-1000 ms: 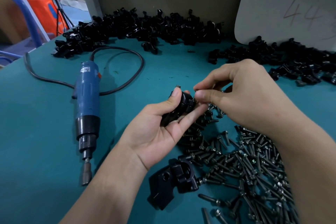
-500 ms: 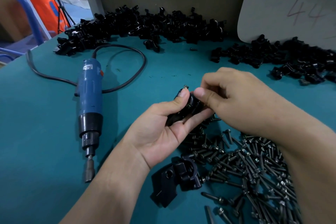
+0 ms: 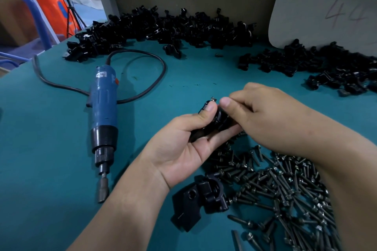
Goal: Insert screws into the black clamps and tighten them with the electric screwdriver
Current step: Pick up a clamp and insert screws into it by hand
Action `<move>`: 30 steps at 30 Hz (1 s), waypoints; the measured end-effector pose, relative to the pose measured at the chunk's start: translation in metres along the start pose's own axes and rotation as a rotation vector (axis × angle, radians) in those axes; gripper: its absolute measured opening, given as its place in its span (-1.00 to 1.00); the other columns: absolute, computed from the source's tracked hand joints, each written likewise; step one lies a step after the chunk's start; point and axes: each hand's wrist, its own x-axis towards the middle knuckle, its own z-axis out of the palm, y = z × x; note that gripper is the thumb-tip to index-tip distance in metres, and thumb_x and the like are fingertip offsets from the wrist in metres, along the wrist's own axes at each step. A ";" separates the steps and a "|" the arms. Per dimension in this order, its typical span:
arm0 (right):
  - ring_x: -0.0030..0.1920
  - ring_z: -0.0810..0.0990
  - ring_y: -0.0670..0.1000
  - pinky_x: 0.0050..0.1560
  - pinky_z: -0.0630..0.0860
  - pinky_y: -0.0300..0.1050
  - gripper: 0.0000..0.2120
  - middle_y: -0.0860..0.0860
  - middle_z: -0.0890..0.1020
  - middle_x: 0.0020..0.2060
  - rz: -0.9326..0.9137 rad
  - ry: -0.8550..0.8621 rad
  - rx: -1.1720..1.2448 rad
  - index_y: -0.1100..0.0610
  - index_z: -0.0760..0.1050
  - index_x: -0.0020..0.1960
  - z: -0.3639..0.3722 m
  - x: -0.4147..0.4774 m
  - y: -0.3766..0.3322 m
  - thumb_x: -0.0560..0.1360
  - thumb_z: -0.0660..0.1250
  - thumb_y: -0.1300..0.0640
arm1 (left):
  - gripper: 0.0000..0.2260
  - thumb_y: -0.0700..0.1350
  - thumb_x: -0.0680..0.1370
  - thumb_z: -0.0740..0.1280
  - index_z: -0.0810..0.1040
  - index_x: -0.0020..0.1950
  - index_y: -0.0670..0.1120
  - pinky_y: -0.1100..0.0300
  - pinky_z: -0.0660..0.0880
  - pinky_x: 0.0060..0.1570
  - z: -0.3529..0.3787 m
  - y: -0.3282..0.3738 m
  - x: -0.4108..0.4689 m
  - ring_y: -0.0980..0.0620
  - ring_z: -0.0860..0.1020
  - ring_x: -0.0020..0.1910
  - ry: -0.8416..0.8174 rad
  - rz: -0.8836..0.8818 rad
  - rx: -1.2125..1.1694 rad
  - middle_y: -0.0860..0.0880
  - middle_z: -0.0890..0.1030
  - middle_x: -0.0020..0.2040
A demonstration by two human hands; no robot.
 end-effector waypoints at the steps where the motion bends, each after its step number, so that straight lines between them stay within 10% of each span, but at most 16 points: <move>1: -0.24 0.54 0.07 -0.10 0.54 0.11 -0.44 0.14 0.55 -0.23 0.013 -0.015 0.003 0.11 0.42 -0.31 0.000 0.000 -0.001 0.53 0.02 -0.33 | -0.69 -0.24 0.61 0.31 0.57 0.26 -0.44 -0.06 0.60 0.25 0.000 0.000 0.000 -0.15 0.61 0.33 -0.012 -0.004 0.012 -0.30 0.61 0.33; 8: -0.17 0.51 -0.16 -0.22 0.40 -0.14 -0.76 -0.12 0.56 -0.17 0.003 -0.027 -0.001 -0.10 0.47 -0.13 -0.007 -0.005 0.008 0.64 0.17 -0.16 | -0.69 -0.25 0.57 0.35 0.57 0.17 -0.50 -0.10 0.62 0.21 -0.001 0.000 0.000 -0.19 0.68 0.21 0.018 -0.014 -0.019 -0.36 0.63 0.24; 18: -0.25 0.53 0.11 -0.14 0.52 0.11 -0.35 0.06 0.48 -0.25 0.045 -0.008 0.088 0.16 0.45 -0.24 0.001 0.000 0.000 0.48 0.00 -0.41 | -0.66 -0.22 0.62 0.30 0.56 0.28 -0.44 -0.05 0.57 0.29 -0.001 0.001 0.001 -0.17 0.63 0.30 -0.008 0.011 0.023 -0.30 0.62 0.32; 22: -0.26 0.49 -0.18 -0.31 0.33 -0.21 -0.68 -0.11 0.54 -0.23 0.023 -0.008 0.047 -0.06 0.45 -0.15 -0.004 -0.004 0.006 0.59 0.11 -0.24 | -0.57 -0.24 0.58 0.35 0.43 0.36 -0.49 -0.11 0.58 0.26 -0.003 0.001 0.003 -0.22 0.61 0.32 0.038 0.020 -0.009 -0.40 0.51 0.40; 30: -0.25 0.48 0.05 -0.13 0.47 0.08 -0.50 0.02 0.49 -0.25 -0.004 0.005 0.084 0.11 0.36 -0.31 0.005 0.003 0.000 0.62 0.07 -0.21 | -0.70 -0.22 0.63 0.31 0.58 0.22 -0.45 -0.02 0.59 0.27 -0.004 -0.001 0.002 -0.15 0.59 0.36 -0.025 0.007 0.033 -0.28 0.62 0.31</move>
